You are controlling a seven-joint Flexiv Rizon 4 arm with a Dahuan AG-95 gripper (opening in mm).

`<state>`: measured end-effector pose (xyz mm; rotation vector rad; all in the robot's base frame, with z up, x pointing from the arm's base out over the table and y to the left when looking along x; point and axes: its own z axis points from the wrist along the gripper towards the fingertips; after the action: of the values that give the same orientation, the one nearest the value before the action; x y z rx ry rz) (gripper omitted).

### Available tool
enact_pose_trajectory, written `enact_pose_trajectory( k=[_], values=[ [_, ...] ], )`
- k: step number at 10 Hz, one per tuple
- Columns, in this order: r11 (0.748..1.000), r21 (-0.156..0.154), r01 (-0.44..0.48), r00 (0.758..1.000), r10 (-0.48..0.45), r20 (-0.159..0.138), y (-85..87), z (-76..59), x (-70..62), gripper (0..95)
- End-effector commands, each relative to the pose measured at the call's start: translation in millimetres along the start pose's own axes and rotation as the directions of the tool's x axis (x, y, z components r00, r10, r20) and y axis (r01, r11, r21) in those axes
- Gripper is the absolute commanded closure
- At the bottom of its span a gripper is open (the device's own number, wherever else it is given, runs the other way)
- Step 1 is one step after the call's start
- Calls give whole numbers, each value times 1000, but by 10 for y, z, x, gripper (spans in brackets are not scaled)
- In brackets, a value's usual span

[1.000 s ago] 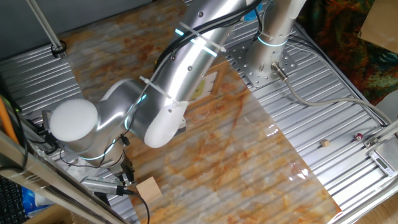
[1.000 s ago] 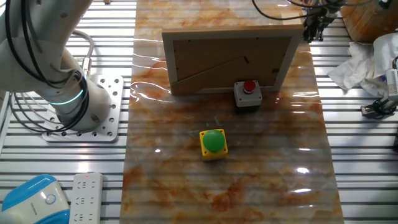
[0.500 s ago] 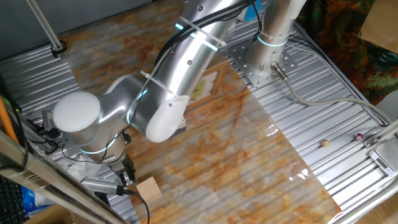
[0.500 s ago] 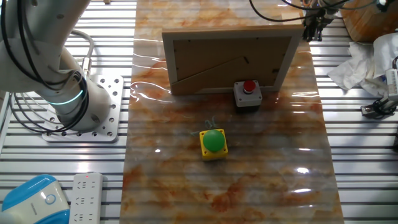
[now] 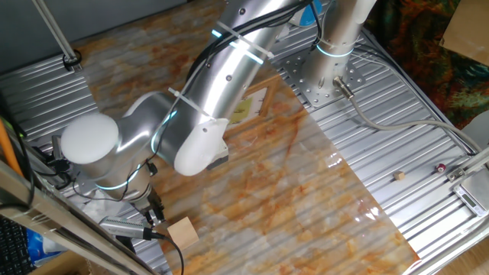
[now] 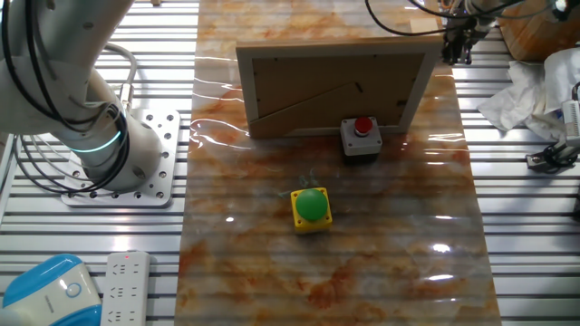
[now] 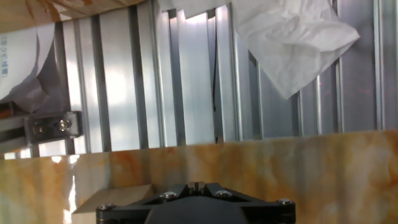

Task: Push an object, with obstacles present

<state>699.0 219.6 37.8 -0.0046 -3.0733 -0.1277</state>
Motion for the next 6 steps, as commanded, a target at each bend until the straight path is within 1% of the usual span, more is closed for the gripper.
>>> enact_pose_trajectory(
  k=[1, 2, 4, 6],
  values=[
    [996, -1, 92, 995, -92, -35, -8, -17, 18, 950],
    [993, -4, 121, 992, -121, -46, -8, -17, 18, 950],
    [985, -16, 174, 984, -174, -37, -8, -17, 18, 950],
    [981, -18, 194, 981, -194, -27, -8, -17, 18, 950]
  ],
)
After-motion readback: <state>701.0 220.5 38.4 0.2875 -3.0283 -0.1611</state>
